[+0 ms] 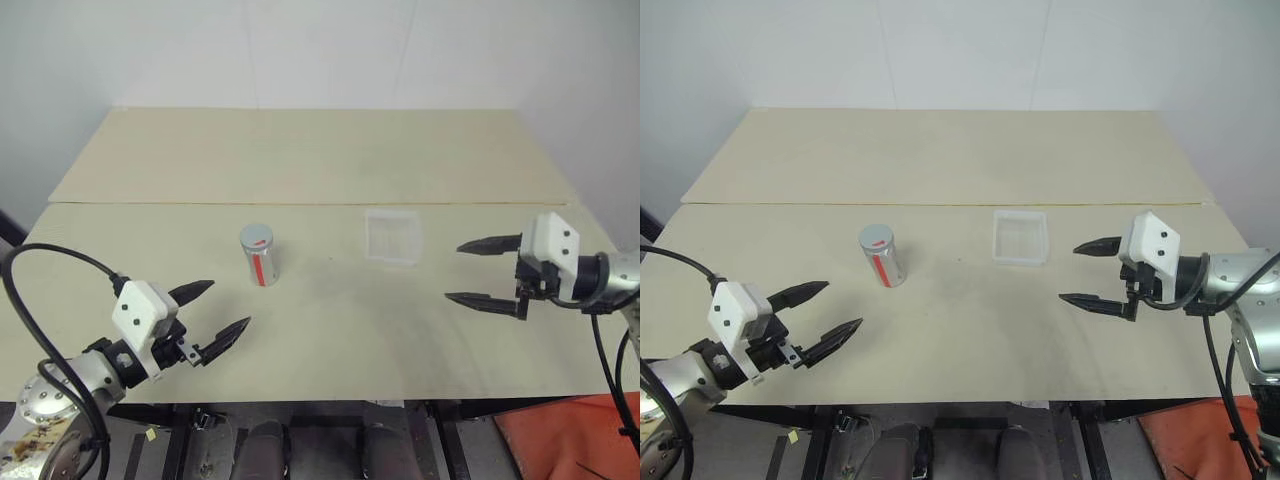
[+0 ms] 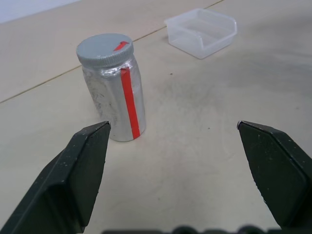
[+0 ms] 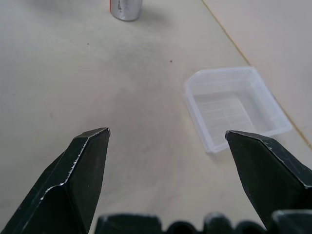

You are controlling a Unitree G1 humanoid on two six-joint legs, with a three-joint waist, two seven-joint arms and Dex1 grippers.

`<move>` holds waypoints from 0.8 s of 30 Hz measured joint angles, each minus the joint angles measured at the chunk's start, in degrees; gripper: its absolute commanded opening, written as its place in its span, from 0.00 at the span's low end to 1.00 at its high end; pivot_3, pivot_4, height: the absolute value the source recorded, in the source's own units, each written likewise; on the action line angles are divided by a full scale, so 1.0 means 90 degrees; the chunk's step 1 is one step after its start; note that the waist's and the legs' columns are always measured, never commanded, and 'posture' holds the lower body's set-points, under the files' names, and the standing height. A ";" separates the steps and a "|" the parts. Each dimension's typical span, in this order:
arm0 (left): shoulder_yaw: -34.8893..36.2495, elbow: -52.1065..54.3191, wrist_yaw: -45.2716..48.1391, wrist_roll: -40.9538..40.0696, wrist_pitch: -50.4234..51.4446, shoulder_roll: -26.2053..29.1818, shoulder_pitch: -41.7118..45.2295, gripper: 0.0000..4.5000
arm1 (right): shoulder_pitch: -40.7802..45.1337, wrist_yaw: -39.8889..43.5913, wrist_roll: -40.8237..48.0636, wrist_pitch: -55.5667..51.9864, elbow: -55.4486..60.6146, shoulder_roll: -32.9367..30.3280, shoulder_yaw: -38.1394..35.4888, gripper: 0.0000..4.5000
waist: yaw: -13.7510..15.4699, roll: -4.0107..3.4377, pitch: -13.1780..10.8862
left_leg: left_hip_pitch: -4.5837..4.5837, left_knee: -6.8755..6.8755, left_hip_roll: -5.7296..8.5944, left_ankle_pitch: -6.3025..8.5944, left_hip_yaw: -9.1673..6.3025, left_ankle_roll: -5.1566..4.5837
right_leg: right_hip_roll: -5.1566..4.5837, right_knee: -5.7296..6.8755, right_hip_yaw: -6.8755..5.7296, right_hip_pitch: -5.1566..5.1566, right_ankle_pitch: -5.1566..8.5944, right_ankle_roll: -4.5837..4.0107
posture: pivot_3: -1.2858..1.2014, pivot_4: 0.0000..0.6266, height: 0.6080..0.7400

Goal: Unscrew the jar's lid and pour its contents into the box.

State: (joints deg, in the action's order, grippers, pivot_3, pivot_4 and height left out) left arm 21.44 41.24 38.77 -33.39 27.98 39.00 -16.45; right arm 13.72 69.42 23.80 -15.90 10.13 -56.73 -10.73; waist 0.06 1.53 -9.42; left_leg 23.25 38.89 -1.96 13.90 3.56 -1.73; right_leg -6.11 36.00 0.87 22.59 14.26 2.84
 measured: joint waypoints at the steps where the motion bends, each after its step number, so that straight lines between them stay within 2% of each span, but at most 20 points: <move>1: -0.0002 -0.0034 -0.0003 0.0000 0.0013 -0.0001 0.0029 1.00 | -0.0058 -0.0026 0.0001 0.0000 0.0062 0.0000 -0.0035 0.98 | 0.0001 0.0000 0.0000 | -0.0001 0.0000 0.0000 0.0000 -0.0001 0.0000 | 0.0000 0.0001 -0.0001 0.0000 0.0000 0.0000 | 0.52 0.24 1.00; 16: -0.0076 -0.0369 0.0098 0.0092 0.0068 0.0110 0.0274 1.00 | -0.0387 -0.0286 0.0073 -0.0102 0.0488 0.0003 -0.0228 0.98 | -0.0001 0.0000 0.0000 | -0.0001 0.0000 0.0000 0.0000 -0.0001 0.0000 | 0.0000 -0.0001 -0.0001 -0.0001 0.0000 0.0000 | 0.52 0.24 1.00; 18: -0.0123 -0.0426 -0.0063 0.0243 -0.0070 -0.0115 0.0300 1.00 | -0.0388 -0.0354 0.0082 -0.0107 0.0501 0.0024 -0.0228 0.98 | 0.0001 0.0000 0.0000 | 0.0000 0.0000 0.0001 0.0000 -0.0001 0.0000 | 0.0000 -0.0003 0.0000 -0.0002 0.0000 0.0000 | 0.52 0.24 1.00; 24: -0.0903 -0.0874 -0.0967 0.1336 -0.1219 -0.1549 0.0239 1.00 | -0.0475 -0.0491 0.0134 -0.0118 0.0599 0.0172 -0.0214 0.98 | 0.0033 0.0000 0.0000 | -0.0005 0.0002 0.0003 0.0000 -0.0002 0.0000 | -0.0002 -0.0005 0.0000 -0.0015 -0.0004 0.0004 | 0.52 0.24 1.00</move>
State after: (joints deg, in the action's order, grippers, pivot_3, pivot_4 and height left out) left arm 13.31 33.37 30.07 -21.37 17.01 25.06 -14.29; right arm 9.44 65.00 25.00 -16.96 15.52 -55.18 -12.66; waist 0.35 1.53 -9.41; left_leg 23.20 38.92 -1.93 13.91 3.54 -1.73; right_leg -6.12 35.95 0.86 22.46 14.23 2.87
